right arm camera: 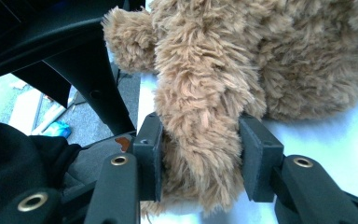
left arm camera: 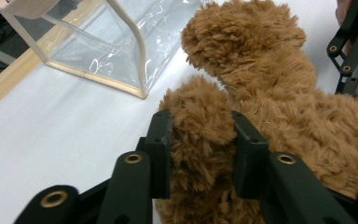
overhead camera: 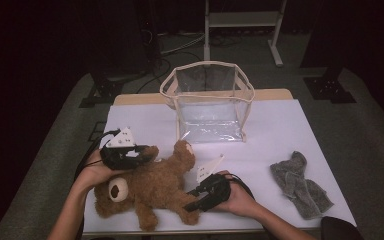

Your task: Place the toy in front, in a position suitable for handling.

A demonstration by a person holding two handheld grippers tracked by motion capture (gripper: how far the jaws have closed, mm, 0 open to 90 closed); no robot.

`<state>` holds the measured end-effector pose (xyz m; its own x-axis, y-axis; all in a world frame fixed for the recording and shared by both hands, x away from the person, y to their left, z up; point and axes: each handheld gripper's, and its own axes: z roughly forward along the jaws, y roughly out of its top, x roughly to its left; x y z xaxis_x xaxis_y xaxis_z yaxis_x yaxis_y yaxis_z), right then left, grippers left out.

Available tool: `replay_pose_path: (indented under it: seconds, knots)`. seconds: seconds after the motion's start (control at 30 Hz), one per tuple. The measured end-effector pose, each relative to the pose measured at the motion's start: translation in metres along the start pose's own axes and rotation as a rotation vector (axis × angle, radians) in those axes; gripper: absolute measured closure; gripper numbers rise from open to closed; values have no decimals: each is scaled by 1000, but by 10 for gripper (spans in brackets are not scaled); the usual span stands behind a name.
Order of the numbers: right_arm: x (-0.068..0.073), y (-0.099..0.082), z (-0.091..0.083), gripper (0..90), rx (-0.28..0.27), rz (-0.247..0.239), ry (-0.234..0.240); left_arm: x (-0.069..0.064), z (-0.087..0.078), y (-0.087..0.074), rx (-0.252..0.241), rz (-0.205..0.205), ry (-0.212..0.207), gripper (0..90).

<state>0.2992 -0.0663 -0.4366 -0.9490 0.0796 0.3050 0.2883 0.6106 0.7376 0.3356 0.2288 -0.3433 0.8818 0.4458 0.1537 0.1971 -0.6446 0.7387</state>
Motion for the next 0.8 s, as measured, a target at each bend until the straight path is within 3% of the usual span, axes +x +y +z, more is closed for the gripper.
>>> replay_pose_path:
  seconds: [0.2,0.47,0.8]
  knots:
    - [0,1,0,564,1,6,4,0,-1,1,0,-4,10,731]
    - [0,3,-3,622,5,9,20,2,-4,0,-19,-1,0,744]
    - [2,7,-8,709,6,4,21,4,-16,-2,-83,-18,-22,765]
